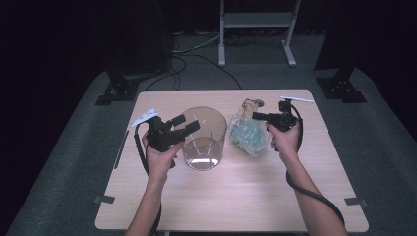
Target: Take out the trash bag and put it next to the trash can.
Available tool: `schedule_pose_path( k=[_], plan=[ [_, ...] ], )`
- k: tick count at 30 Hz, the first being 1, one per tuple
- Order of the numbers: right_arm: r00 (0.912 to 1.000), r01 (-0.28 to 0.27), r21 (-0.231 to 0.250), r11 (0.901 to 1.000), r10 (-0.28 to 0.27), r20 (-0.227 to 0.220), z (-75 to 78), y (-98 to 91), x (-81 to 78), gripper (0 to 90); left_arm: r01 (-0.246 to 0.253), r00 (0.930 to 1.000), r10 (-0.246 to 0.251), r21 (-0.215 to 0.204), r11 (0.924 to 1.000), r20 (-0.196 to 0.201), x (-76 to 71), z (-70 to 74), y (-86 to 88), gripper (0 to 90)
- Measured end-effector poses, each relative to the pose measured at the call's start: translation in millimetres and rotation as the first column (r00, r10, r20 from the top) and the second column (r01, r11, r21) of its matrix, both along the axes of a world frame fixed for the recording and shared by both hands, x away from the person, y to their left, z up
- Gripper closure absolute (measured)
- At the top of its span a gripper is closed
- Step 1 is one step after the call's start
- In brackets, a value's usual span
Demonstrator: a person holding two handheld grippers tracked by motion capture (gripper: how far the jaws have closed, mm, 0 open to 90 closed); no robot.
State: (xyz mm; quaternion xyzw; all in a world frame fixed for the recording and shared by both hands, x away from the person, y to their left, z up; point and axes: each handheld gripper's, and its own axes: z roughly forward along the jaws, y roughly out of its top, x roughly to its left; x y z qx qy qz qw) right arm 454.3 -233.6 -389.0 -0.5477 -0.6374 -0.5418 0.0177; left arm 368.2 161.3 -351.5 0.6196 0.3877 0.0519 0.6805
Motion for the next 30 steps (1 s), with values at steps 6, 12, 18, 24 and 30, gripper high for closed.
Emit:
schedule_pose_path(
  k=[6,12,18,24,30],
  plan=[
    [1.0,-0.007,0.003,1.0,0.007,-0.006,-3.9,-4.3,-0.5,79.9,0.002,1.0,-0.002,0.0,1.0,-0.007,1.1,-1.6,-0.8,7.7],
    [1.0,-0.001,-0.011,0.9999,0.001,0.01,-4.0,-8.3,-2.9,67.8,-0.001,0.9999,0.001,0.002,1.0,-0.01,1.5,-2.6,-0.4,7.7],
    [0.9994,0.01,-0.029,0.9995,-0.009,0.033,-1.3,-14.7,-5.6,58.8,-0.004,0.9999,0.004,0.005,1.0,-0.012,1.3,-2.6,-1.1,7.7],
    [0.9983,0.034,-0.027,0.9991,-0.032,0.048,1.0,-24.9,-8.6,52.3,-0.002,0.9999,0.002,0.011,0.9999,-0.013,1.8,-3.6,-1.8,7.7],
    [0.9977,0.039,-0.02,0.999,-0.038,0.056,-1.2,-35.3,-13.4,50.4,-0.001,0.9999,0.001,0.015,0.9999,-0.015,1.7,-4.1,-3.0,7.8]
  ],
)
